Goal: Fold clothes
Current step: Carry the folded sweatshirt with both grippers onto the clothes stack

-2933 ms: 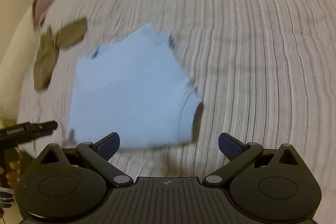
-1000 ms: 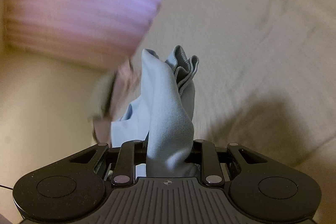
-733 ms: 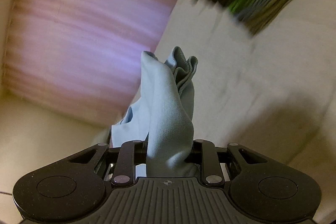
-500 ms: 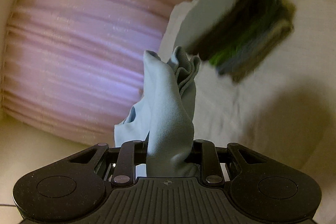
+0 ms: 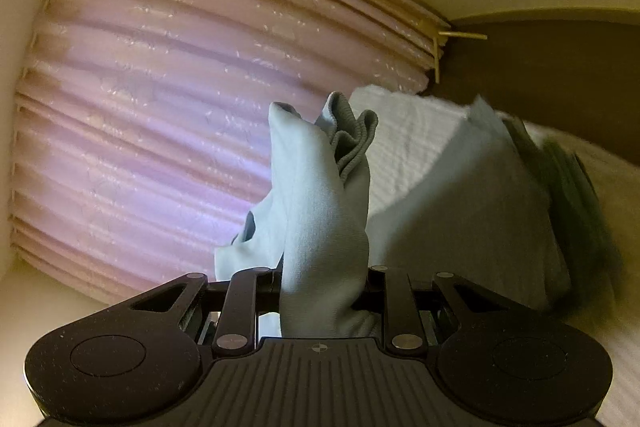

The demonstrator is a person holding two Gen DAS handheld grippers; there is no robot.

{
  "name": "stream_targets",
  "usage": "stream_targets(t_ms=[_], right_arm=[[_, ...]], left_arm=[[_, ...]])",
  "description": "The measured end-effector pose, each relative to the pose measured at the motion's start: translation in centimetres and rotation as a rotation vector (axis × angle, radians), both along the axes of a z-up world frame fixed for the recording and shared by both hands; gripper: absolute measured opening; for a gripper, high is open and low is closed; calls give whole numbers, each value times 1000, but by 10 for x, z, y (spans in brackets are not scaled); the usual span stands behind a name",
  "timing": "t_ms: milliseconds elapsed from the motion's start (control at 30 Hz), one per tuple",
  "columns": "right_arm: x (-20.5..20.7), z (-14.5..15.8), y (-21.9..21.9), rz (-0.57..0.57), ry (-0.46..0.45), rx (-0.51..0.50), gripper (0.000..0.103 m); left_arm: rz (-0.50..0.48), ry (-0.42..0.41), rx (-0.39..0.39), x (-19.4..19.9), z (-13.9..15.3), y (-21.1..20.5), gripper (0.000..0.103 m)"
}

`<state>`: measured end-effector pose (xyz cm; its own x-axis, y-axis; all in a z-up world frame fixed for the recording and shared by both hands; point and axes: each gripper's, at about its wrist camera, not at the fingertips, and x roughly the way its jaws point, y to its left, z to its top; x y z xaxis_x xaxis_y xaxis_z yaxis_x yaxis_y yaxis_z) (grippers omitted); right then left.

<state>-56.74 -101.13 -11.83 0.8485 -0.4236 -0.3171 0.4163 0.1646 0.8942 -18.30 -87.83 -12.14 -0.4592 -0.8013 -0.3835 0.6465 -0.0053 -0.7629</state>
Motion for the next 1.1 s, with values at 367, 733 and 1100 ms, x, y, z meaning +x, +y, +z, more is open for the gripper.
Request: stream_targets(t_ms=[367,733,1100], right_arm=[[25,-79,-85,-32,58,127,24],[35,-68,-55,-138,568,-193,63],[106,-85,43,125,789,-384,63]], left_arm=[[9,-56,93,14,-49,-97,19],[185,-281,203,30,-77,-94,41],[23,-676,185,-58,-82,-45,8]])
